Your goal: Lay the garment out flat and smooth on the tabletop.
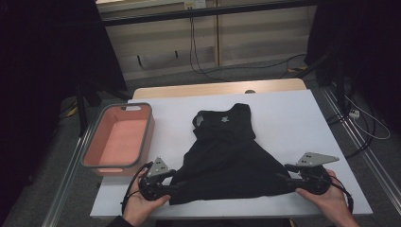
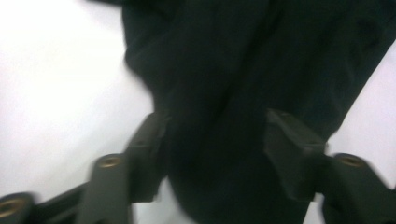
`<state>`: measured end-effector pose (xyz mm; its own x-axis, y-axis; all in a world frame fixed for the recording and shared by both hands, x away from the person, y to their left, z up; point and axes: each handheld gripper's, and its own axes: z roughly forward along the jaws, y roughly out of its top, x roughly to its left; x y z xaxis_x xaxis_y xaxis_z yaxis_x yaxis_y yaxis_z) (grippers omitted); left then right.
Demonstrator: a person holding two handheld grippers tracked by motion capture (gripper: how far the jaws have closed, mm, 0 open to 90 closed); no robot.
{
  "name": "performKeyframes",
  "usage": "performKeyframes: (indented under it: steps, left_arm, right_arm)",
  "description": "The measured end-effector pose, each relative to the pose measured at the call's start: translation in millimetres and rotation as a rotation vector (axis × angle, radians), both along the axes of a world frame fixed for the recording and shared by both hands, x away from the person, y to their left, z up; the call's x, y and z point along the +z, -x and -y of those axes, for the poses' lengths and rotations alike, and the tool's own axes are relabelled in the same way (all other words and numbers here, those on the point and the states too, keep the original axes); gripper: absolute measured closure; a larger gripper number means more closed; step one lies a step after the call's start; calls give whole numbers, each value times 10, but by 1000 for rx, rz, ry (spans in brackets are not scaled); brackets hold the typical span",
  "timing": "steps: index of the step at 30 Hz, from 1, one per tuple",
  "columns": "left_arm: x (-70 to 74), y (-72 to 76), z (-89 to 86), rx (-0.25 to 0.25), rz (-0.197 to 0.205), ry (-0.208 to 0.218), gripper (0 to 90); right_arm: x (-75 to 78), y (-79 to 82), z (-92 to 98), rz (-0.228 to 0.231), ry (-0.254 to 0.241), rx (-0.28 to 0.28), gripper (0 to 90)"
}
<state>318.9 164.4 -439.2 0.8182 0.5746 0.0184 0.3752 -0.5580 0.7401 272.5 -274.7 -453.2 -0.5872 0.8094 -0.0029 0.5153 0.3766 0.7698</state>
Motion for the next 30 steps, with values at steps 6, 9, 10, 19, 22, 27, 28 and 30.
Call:
performKeyframes:
  steps: [6, 9, 10, 19, 22, 27, 28, 30]
  left_arm:
    - [-54, -15, 251, -85, -4, -11, 346]
    - [-79, -33, 351, -87, 2, -22, 289]
    - [-87, -36, 385, -81, 6, -28, 276]
    - [-157, -111, 598, -130, -18, -59, 339]
    - [-222, -109, 621, -135, -18, -76, 387]
    - [-256, -97, 609, -153, -31, -38, 464]
    - [-258, -105, 603, -159, -32, -34, 464]
    - [-254, -104, 602, -163, -31, -42, 474]
  right_arm:
    - [-10, -58, -407, -29, 25, 145, 390]
    - [-3, -145, -516, -20, 1, 149, 402]
    - [-3, -184, -539, -23, -9, 150, 401]
    - [-78, -383, -830, -57, 8, 186, 432]
    - [-117, -376, -850, -78, 40, 194, 464]
    - [-156, -373, -850, -63, 55, 189, 465]
    - [-162, -370, -848, -57, 53, 189, 465]
    - [-148, -372, -865, -71, 68, 183, 468]
